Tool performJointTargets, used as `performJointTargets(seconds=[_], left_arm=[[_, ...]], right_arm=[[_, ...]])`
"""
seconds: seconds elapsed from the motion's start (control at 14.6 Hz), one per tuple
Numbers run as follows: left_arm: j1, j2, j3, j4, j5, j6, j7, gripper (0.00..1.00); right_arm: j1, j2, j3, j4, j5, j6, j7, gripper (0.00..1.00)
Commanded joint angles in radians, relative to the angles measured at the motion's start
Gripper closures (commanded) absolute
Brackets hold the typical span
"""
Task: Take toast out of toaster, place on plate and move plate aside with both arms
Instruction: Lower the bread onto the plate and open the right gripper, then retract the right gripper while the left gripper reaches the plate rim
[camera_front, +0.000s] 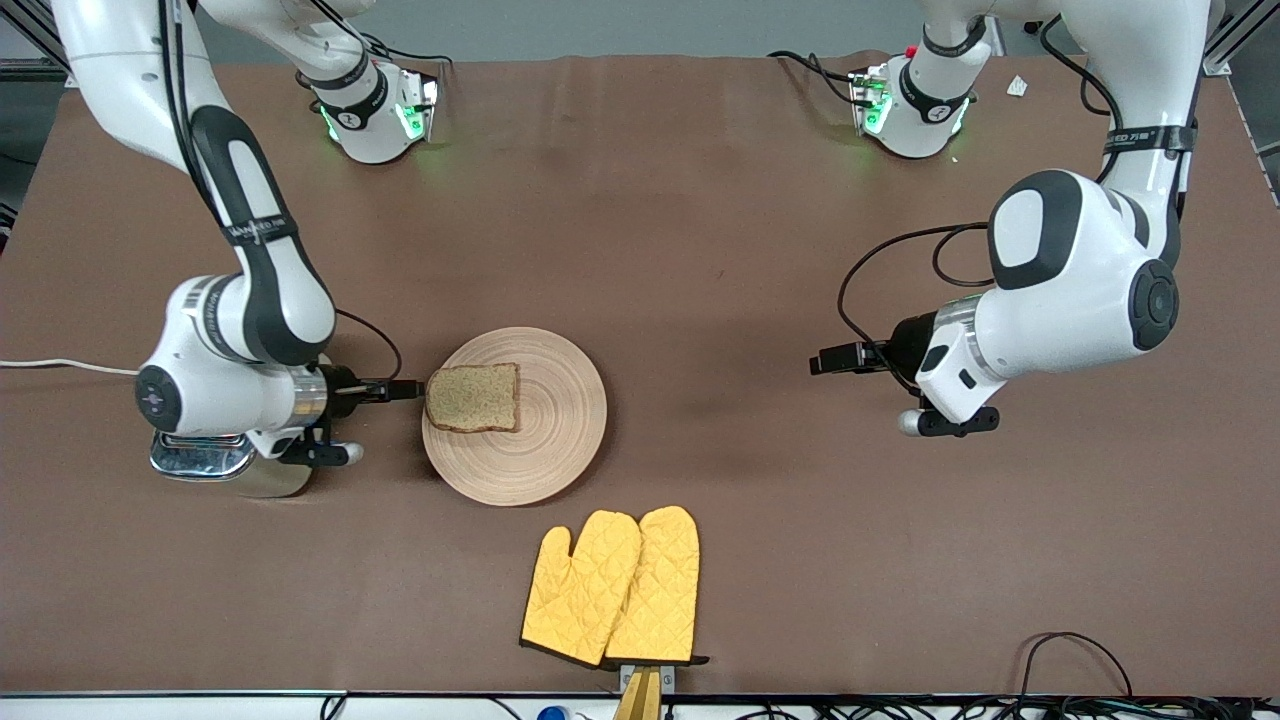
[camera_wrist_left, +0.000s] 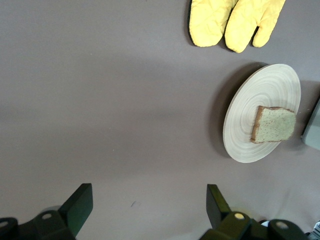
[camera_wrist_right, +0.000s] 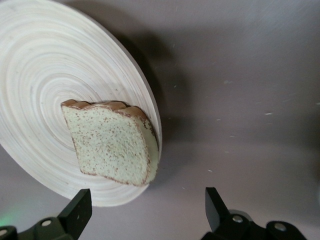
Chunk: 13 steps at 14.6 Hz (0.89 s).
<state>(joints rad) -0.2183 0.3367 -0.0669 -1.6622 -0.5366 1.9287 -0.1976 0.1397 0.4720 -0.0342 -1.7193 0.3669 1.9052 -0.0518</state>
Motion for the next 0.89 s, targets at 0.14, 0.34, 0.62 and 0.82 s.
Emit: performJointTargets(seconds=[0.14, 0.34, 0.62, 0.82], left_arm=[[-0.087, 0.091, 0.002, -0.010, -0.048, 0.153, -0.006, 0.00], [-0.189, 0.160, 0.004, -0.011, -0.141, 0.281, -0.063, 0.00], [-0.324, 0.292, 0.001, 0.001, -0.221, 0.527, -0.105, 0.00], [-0.394, 0.417, -0.056, 0.103, -0.319, 0.683, -0.105, 0.00]], right_arm=[[-0.009, -0.151, 0.007, 0.062, -0.204, -0.144, 0.033, 0.00], [-0.020, -0.225, 0.005, 0.066, -0.282, -0.161, 0.035, 0.00], [-0.091, -0.326, 0.008, 0.069, -0.374, -0.193, 0.012, 0.00], [-0.135, -0.364, 0.007, 0.101, -0.418, -0.242, -0.051, 0.00]])
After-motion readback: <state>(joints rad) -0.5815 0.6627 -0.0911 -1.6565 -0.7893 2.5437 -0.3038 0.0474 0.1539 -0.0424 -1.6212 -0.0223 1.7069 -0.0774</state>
